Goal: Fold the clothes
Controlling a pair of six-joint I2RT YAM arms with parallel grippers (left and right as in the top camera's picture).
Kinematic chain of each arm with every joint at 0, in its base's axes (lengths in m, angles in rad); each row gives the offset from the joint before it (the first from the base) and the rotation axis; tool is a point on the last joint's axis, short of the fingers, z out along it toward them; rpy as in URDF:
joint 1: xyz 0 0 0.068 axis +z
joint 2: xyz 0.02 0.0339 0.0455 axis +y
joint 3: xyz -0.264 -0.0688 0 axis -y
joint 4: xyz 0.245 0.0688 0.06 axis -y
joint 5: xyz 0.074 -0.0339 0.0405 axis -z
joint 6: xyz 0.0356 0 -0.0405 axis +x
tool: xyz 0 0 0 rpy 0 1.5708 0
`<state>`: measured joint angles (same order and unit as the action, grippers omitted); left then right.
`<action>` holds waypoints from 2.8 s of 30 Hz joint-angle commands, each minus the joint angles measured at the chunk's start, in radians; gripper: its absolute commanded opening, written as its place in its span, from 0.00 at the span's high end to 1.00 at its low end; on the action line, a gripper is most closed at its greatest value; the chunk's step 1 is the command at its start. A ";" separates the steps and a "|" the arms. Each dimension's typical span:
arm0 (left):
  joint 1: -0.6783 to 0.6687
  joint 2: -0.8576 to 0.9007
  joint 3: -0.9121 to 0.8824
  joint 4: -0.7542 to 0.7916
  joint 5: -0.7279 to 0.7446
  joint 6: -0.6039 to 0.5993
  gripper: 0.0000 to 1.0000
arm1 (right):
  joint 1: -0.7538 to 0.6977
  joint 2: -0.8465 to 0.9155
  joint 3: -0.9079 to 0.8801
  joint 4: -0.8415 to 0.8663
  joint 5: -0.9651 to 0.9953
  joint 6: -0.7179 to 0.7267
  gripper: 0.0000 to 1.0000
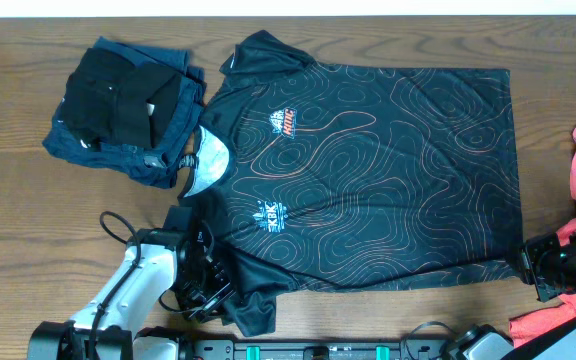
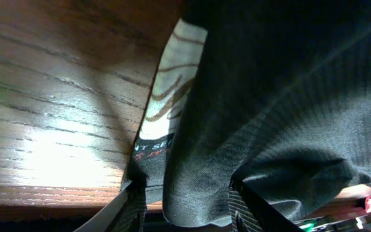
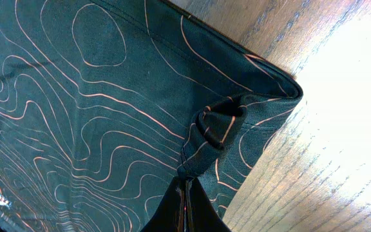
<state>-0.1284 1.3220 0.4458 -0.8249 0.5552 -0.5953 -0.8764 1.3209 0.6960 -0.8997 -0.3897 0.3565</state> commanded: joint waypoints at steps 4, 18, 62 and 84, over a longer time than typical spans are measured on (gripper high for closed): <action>-0.001 -0.023 0.069 -0.033 0.036 0.053 0.57 | 0.008 -0.003 0.012 0.002 -0.011 0.013 0.99; -0.001 -0.082 0.064 -0.163 -0.113 -0.021 0.70 | 0.008 -0.003 0.012 0.002 -0.011 0.013 0.99; -0.001 -0.122 0.228 -0.373 -0.282 0.051 0.94 | 0.008 -0.003 0.067 0.016 -0.041 -0.010 0.99; -0.001 -0.179 0.403 -0.278 -0.270 0.090 0.94 | 0.068 -0.003 0.127 0.037 -0.109 -0.038 0.99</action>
<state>-0.1284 1.1461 0.8322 -1.1378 0.2344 -0.5190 -0.8268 1.3209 0.8028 -0.8700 -0.4721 0.3294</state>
